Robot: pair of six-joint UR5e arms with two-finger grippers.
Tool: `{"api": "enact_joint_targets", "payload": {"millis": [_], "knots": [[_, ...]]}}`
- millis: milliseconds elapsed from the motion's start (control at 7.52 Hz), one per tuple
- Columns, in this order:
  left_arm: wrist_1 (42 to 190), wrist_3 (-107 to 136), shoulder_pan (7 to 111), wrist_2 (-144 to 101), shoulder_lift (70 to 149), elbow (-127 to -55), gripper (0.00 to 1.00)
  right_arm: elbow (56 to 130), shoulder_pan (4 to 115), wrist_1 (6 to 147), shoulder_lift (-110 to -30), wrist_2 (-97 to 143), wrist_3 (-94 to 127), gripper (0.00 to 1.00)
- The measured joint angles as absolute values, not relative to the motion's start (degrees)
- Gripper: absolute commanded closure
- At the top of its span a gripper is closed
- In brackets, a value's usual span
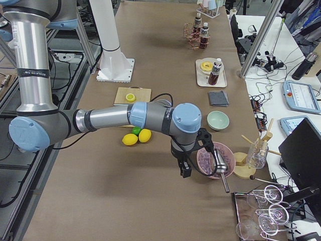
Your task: Place tea on tray
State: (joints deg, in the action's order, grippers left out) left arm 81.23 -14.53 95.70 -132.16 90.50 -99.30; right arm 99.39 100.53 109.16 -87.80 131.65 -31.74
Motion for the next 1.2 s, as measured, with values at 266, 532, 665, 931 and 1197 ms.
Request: {"api": "enact_joint_targets", "payload": {"millis": [266,532,665,931,1197], "knots": [[89.8,-14.4,96.0,-131.2,87.3,-97.3,0.03,100.7,99.4,109.2,-87.9,131.8,-30.3,0.00],[92.0,-14.4,96.1,-129.9,86.1,-96.5,0.03,102.0,98.9,109.2,-88.1,131.8,-29.8,0.00],[92.1,-14.2,96.1,-129.9,85.9,-96.7,0.03,102.3,98.9,109.2,-88.4,131.7,-29.8,0.00],[91.8,-14.1,96.1,-130.1,85.7,-97.3,0.03,102.2,98.3,109.2,-90.0,131.6,-29.9,0.00],[91.7,-14.2,96.5,-131.0,85.4,-97.6,0.03,102.0,95.8,109.1,-90.6,131.3,-30.0,0.00]]}}
